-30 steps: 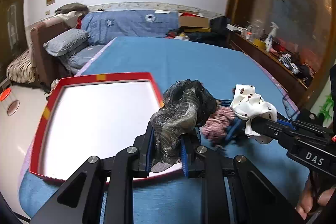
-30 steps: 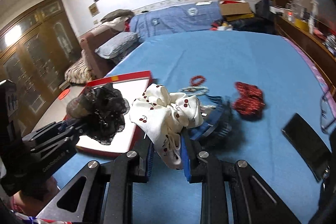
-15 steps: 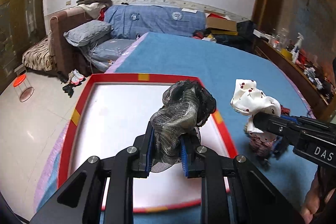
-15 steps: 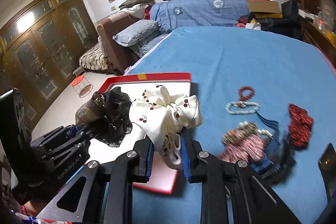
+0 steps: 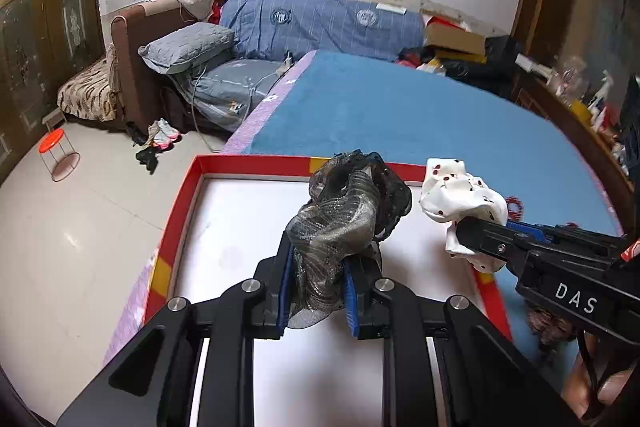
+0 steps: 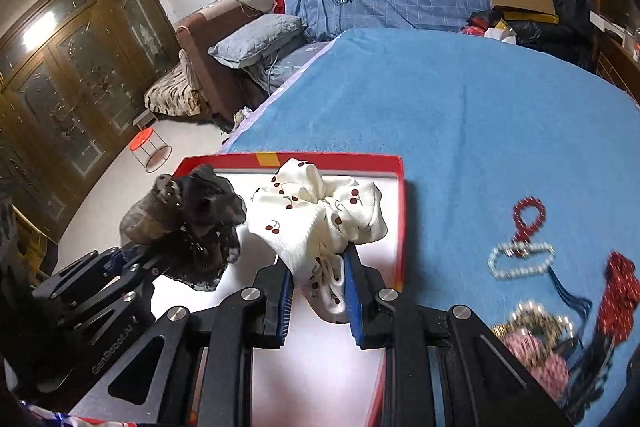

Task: Organize jewelry
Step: 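Carry both scrunchies over the red tray and lower them inside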

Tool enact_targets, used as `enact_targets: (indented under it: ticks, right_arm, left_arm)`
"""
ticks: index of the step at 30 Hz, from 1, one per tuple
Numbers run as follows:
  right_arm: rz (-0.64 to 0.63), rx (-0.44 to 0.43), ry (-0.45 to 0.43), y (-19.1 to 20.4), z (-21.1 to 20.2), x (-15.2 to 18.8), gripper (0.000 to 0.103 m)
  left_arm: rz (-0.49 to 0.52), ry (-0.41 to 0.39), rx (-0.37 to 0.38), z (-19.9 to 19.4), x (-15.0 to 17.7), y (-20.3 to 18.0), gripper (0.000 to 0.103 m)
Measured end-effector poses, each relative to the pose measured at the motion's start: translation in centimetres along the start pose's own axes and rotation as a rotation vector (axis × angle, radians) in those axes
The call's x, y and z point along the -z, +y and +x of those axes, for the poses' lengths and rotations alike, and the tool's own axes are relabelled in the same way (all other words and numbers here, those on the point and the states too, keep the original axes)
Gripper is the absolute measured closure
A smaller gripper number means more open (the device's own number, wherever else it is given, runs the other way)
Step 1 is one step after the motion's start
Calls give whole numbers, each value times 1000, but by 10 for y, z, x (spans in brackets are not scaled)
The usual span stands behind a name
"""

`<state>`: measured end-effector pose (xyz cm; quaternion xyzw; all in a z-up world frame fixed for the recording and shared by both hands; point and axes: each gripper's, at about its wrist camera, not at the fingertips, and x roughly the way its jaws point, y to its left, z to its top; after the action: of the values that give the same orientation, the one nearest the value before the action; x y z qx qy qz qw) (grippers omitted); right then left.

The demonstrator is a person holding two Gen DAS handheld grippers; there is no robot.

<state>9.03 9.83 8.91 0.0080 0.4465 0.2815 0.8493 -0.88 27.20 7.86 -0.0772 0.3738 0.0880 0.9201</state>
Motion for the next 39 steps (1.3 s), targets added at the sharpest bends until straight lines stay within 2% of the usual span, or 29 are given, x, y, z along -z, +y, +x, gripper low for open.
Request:
enact_targets:
  ticks: [6, 16, 17, 21, 23, 24, 29, 33, 39]
  right_arm:
    - [13, 9, 9, 0, 22, -16, 78]
    - [47, 9, 54, -3, 45, -19, 77]
    - [50, 8, 60, -3, 47, -19, 77]
    - [55, 9, 77, -4, 52, -20, 73]
    - [68, 7, 83, -7, 53, -19, 73]
    - [71, 5, 87, -8, 54, -19, 72]
    - [81, 3, 83, -12, 50, -22, 57]
    - [82, 6, 71, -12, 43, -22, 52]
    - [86, 1, 41, -12, 30, -19, 52]
  left_arm:
    - [-21, 36, -17, 24, -7, 7, 83]
    - [-28, 64, -19, 40, -9, 9, 82]
    - [-30, 63, -21, 41, -9, 9, 80]
    - [-30, 62, -21, 42, -10, 10, 76]
    - [-34, 61, -22, 42, -10, 11, 66]
    - [-34, 56, -23, 41, -10, 11, 64]
    - [-29, 54, -24, 41, -9, 11, 64]
    - [-22, 46, -28, 38, -8, 12, 60]
    - [-25, 33, -26, 30, -8, 11, 59]
